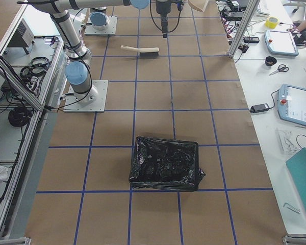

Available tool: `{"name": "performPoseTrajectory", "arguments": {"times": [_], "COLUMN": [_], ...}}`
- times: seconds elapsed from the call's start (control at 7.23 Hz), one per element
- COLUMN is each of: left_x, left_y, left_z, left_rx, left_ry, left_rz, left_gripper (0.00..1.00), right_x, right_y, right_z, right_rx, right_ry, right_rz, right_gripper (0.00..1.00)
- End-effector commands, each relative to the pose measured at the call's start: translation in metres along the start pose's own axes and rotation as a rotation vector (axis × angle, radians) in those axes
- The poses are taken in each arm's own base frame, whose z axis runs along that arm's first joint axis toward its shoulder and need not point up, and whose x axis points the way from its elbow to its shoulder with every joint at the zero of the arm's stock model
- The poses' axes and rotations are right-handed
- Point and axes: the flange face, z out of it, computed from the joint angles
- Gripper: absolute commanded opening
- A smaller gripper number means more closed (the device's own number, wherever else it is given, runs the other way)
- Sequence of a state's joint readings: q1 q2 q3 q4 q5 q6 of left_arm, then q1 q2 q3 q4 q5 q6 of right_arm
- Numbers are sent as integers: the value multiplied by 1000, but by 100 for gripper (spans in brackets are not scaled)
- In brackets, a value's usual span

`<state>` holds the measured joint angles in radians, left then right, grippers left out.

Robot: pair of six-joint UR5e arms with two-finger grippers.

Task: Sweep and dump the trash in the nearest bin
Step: 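Bring the emptied white dustpan back over the table with the left gripper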

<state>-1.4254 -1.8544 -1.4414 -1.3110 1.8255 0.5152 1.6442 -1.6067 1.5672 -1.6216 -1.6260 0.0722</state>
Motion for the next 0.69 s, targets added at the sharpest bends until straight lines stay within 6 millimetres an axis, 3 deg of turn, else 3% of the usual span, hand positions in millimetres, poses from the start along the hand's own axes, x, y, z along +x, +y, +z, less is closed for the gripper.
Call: {"name": "performPoseTrajectory", "arguments": {"times": [0.0, 0.28, 0.41, 0.55], "left_x": [70, 88, 107, 144], "left_y": [-22, -27, -28, -33], "left_z": [-3, 0, 3, 1], "left_rx": [26, 20, -25, -42], "left_ry": [186, 313, 336, 283], "left_rz": [-151, -161, -175, -65], "left_gripper": [0, 0, 0, 0], "right_x": [1, 1, 1, 0], "right_y": [0, 0, 0, 1], "right_z": [1, 1, 1, 1], "right_rx": [-4, -7, -7, -9], "right_ry": [0, 4, 4, 4], "right_rz": [-1, -10, -10, -12], "right_gripper": [100, 100, 100, 100]}}
